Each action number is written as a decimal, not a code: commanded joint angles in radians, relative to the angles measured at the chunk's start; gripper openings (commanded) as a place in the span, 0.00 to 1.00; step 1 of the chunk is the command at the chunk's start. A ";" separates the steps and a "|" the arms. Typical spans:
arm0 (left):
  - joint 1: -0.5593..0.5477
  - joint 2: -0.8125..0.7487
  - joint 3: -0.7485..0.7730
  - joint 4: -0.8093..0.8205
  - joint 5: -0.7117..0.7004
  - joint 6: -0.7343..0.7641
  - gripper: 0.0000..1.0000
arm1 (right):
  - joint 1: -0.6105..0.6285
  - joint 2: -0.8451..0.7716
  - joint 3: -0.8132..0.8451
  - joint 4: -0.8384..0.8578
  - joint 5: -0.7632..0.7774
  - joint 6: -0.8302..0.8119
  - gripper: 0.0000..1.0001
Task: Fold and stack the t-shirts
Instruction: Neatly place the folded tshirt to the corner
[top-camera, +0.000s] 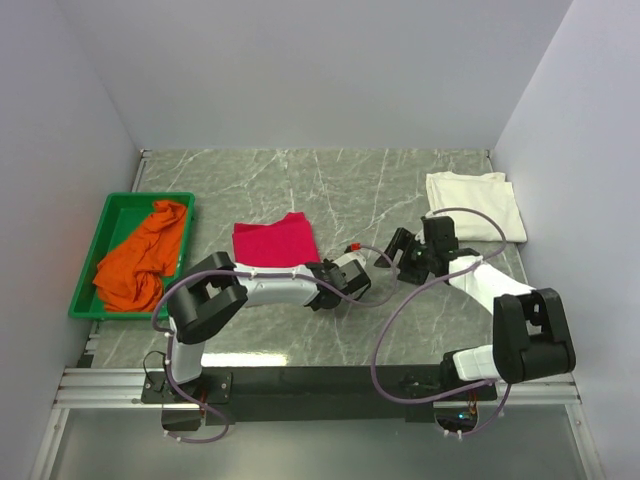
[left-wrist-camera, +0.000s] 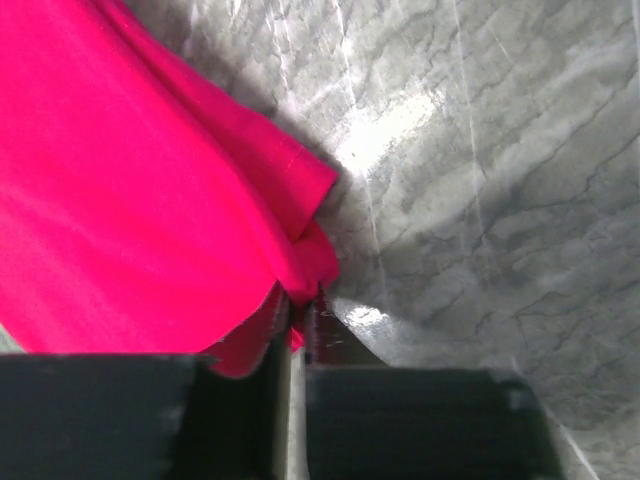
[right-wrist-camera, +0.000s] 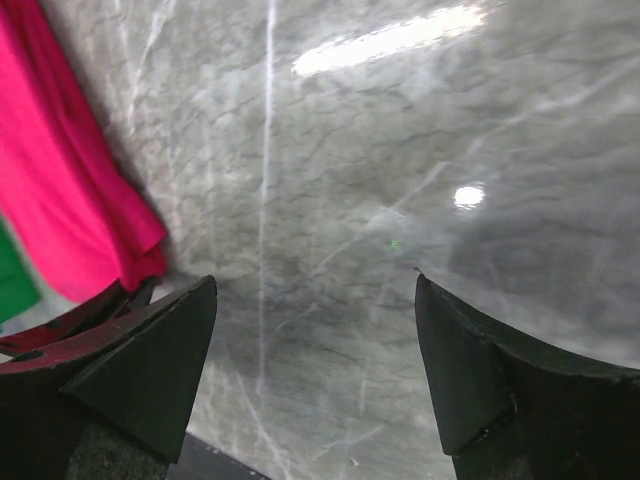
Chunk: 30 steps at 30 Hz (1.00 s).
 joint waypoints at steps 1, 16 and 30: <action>-0.006 0.006 -0.003 0.014 -0.028 -0.018 0.02 | -0.005 0.026 -0.017 0.149 -0.096 0.048 0.86; -0.004 -0.220 -0.110 0.105 0.069 -0.053 0.01 | 0.228 0.414 0.084 0.591 -0.312 0.375 0.86; -0.004 -0.227 -0.082 0.137 0.121 -0.090 0.01 | 0.449 0.666 0.375 0.567 -0.346 0.357 0.81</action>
